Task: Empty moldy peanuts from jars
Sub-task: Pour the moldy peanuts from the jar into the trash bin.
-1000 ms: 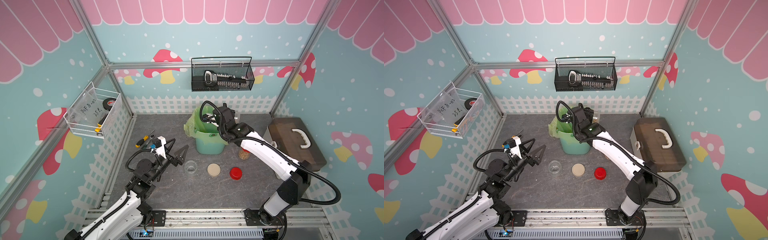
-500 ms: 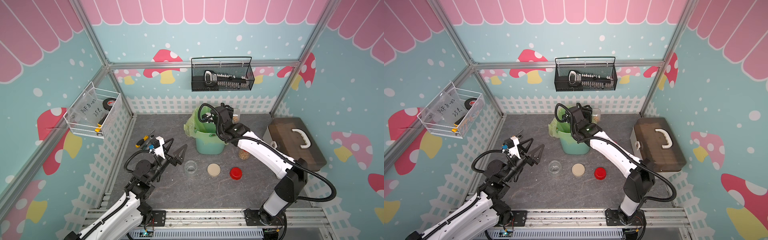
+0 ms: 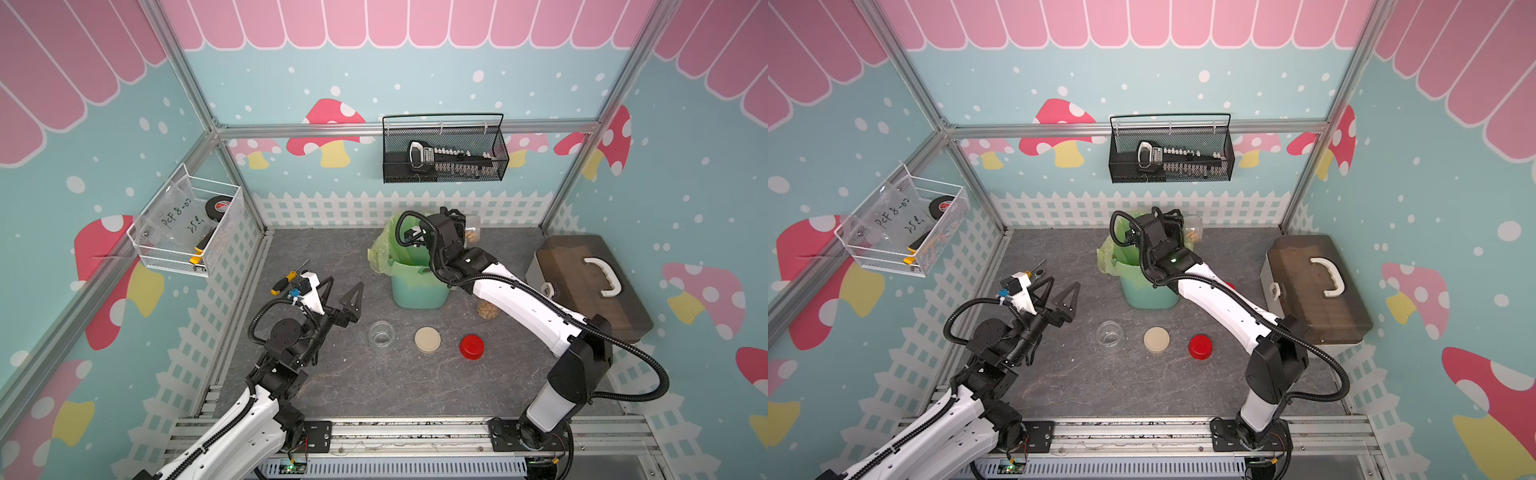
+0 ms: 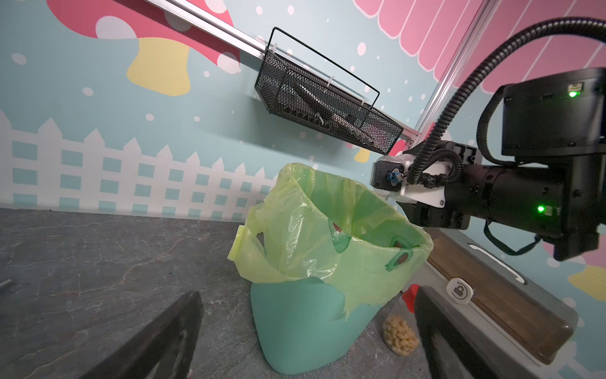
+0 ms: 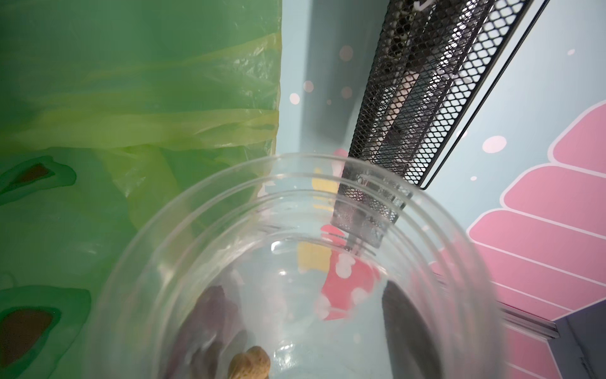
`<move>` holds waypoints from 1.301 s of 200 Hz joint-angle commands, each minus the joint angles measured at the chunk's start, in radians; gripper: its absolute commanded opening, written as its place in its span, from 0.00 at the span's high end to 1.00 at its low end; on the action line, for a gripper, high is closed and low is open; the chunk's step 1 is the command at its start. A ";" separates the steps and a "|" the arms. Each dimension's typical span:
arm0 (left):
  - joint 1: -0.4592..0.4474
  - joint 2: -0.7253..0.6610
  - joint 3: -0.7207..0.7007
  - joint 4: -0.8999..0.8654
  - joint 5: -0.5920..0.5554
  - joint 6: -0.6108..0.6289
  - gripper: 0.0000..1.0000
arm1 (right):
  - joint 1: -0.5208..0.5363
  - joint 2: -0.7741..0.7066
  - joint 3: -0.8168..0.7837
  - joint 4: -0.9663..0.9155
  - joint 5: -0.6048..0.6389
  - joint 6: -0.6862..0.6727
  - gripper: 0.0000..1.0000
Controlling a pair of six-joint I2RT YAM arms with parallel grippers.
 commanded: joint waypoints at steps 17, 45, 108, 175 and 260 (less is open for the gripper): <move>0.015 -0.024 -0.025 -0.014 -0.036 -0.031 0.01 | 0.017 0.041 -0.023 0.103 0.089 -0.147 0.44; 0.022 -0.038 -0.031 -0.014 -0.043 -0.037 0.01 | 0.022 0.054 -0.027 0.142 0.108 -0.204 0.44; 0.039 -0.045 -0.038 -0.012 -0.032 -0.053 0.01 | 0.027 0.045 -0.032 0.151 0.086 -0.201 0.43; 0.050 -0.040 -0.039 -0.009 -0.026 -0.065 0.01 | 0.027 0.037 -0.053 0.154 0.092 -0.211 0.43; 0.060 -0.034 -0.044 0.004 -0.018 -0.079 0.01 | 0.031 0.005 -0.102 0.283 0.121 -0.438 0.43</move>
